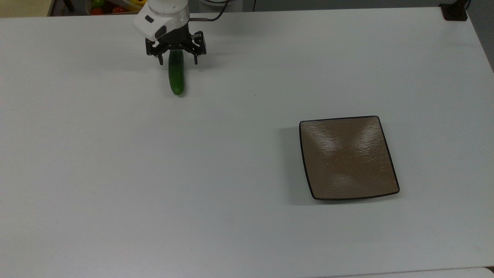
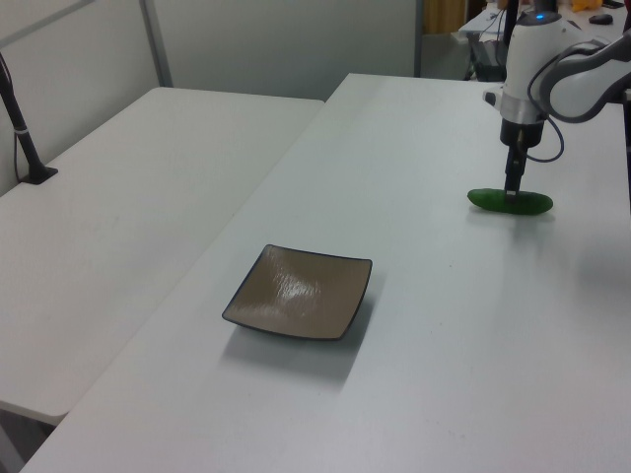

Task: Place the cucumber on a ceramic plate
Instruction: 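Close the gripper around the middle of the cucumber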

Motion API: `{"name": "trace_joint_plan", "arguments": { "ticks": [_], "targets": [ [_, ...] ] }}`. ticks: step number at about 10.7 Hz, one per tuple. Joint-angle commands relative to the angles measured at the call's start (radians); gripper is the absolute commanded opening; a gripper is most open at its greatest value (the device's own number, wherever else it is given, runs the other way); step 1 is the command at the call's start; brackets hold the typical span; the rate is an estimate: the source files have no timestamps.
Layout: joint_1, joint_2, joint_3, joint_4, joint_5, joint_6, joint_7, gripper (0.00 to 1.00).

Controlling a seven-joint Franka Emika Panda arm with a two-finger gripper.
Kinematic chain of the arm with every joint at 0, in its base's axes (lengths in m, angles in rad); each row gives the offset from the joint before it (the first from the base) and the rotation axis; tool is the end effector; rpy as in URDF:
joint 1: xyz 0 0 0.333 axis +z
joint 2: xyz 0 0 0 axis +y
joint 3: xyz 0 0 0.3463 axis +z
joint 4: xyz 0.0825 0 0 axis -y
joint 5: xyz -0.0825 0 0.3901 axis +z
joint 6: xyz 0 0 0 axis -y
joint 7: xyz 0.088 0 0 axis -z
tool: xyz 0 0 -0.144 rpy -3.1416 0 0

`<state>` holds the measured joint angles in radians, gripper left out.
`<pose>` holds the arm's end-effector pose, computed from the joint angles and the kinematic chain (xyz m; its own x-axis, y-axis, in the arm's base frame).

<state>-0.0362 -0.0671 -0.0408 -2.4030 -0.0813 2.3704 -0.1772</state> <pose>0.4889 -0.0407 0.3325 0.9873 0.1576 0.0225 0.1560 -0.9859 0.0608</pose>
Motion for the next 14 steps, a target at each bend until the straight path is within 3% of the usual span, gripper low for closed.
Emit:
{"name": "trace_joint_plan", "arguments": {
  "ticks": [1, 4, 5, 7, 10, 11, 14],
  "targets": [
    [-0.004, 0.039, -0.005, -0.018, -0.009, 0.082, -0.025, 1.0],
    [-0.007, 0.072, -0.005, -0.018, -0.011, 0.118, -0.027, 1.0],
    [-0.013, 0.078, -0.005, -0.021, -0.011, 0.124, -0.045, 0.94],
    [-0.013, 0.082, -0.005, -0.022, -0.011, 0.128, -0.071, 0.7],
    [-0.014, 0.084, -0.005, -0.019, -0.011, 0.124, -0.077, 0.14],
    [-0.014, 0.079, -0.005, -0.019, -0.011, 0.115, -0.076, 0.05],
    [-0.016, 0.06, -0.005, -0.01, -0.009, 0.081, -0.068, 0.05]
  ]
}}
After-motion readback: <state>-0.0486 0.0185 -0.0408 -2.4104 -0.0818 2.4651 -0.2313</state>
